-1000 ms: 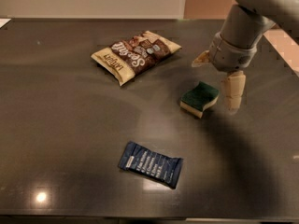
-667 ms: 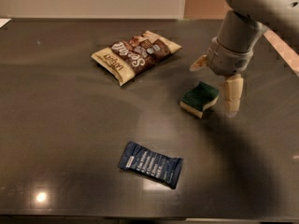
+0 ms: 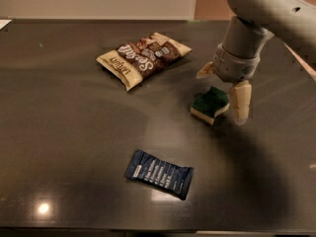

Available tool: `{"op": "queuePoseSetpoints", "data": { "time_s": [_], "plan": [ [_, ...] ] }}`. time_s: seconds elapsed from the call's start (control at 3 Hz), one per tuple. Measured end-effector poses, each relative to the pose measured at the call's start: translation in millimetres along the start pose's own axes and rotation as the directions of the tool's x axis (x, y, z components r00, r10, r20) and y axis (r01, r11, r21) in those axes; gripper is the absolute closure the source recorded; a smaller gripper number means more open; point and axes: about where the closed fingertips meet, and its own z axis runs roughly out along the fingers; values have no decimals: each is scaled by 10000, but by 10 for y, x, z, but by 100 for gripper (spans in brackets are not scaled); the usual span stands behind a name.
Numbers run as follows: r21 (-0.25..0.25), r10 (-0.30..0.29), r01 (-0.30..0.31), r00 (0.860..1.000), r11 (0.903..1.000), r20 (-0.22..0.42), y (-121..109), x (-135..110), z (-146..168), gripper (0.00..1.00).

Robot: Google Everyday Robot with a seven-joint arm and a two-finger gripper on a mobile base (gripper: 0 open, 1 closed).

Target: Move sponge near rxbar blueberry

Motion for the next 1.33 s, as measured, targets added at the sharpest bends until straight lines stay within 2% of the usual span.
{"op": "queuePoseSetpoints", "data": {
  "time_s": [0.33, 1.0, 1.33],
  "plan": [
    [-180, -66, 66, 10000, 9998, -6, -22, 1, 49, 16],
    [-350, 17, -16, 10000, 9994, 15, -16, 10, 77, 64],
    [-209, 106, -103, 9999, 9997, 126, 4, -76, -16, 87]
  ]
}}
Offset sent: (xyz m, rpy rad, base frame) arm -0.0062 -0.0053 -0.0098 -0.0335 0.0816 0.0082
